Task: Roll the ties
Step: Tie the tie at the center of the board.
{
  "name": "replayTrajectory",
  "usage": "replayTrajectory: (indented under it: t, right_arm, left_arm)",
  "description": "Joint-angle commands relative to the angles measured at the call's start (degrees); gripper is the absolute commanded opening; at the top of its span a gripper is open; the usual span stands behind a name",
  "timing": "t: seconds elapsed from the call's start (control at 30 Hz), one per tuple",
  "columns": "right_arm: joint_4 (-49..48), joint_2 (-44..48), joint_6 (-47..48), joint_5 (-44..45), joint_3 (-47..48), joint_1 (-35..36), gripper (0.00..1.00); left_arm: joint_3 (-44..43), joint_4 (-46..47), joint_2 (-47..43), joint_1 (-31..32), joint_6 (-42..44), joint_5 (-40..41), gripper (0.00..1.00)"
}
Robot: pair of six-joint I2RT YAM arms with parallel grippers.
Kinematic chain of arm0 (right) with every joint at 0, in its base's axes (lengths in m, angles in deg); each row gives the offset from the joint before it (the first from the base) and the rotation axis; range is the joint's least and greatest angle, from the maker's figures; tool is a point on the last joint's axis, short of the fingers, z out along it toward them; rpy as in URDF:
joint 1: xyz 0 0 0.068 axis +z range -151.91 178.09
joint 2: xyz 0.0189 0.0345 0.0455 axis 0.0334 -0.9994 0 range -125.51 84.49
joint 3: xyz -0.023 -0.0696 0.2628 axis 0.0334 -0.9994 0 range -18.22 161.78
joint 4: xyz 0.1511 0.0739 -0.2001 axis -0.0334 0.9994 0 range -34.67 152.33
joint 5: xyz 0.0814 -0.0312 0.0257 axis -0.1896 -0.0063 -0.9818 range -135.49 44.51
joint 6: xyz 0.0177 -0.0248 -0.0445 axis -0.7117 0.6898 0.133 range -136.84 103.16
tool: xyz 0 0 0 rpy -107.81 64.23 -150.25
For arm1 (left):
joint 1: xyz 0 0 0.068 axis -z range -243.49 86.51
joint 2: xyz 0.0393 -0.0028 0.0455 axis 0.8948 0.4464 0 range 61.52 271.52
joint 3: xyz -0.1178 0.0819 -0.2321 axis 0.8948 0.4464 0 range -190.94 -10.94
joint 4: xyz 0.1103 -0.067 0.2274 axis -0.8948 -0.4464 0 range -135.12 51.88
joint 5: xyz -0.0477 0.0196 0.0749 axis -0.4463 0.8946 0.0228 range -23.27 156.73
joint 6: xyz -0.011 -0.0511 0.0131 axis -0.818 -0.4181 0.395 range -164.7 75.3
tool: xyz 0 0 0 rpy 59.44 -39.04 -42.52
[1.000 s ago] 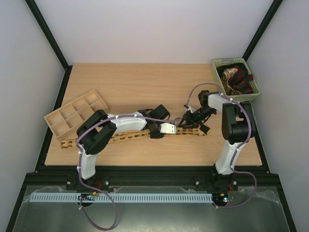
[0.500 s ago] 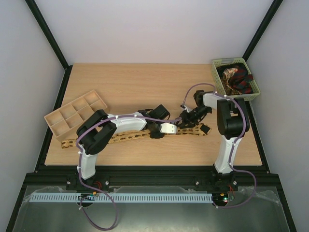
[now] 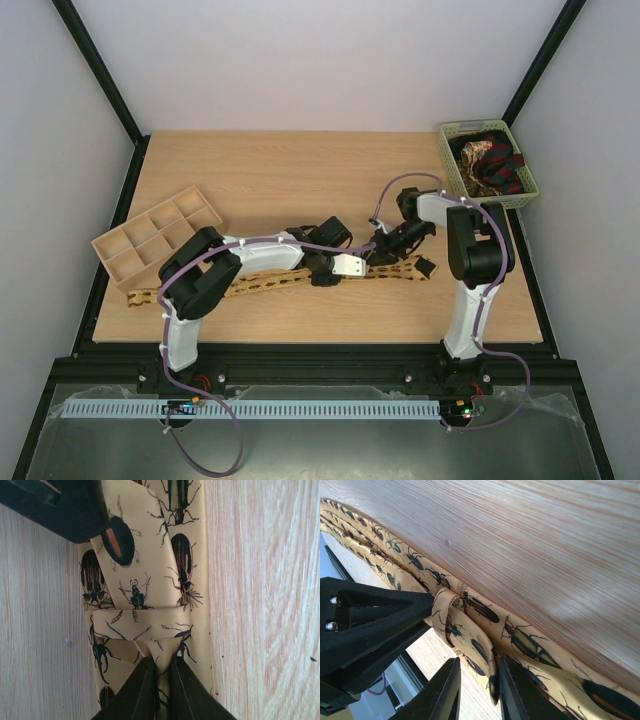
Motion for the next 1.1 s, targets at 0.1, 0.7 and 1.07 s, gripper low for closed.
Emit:
replayTrajectory:
  t: [0.1, 0.7, 1.07]
  right_arm:
    - [3.2, 0.2, 1.1, 1.8, -1.9, 0.9, 0.24]
    - [2.5, 7.3, 0.6, 9.9, -5.5, -7.8, 0.01]
    - [-1.7, 3.8, -0.7, 15.0, -8.8, -7.8, 0.03]
  left_arm:
    - [0.8, 0.2, -0.5, -0.2, -0.9, -1.4, 0.11]
    - [-0.5, -15.1, -14.1, -16.9, -1.9, -13.4, 0.60]
    - [8.5, -30.5, -21.8, -39.7, 9.9, -16.5, 0.71]
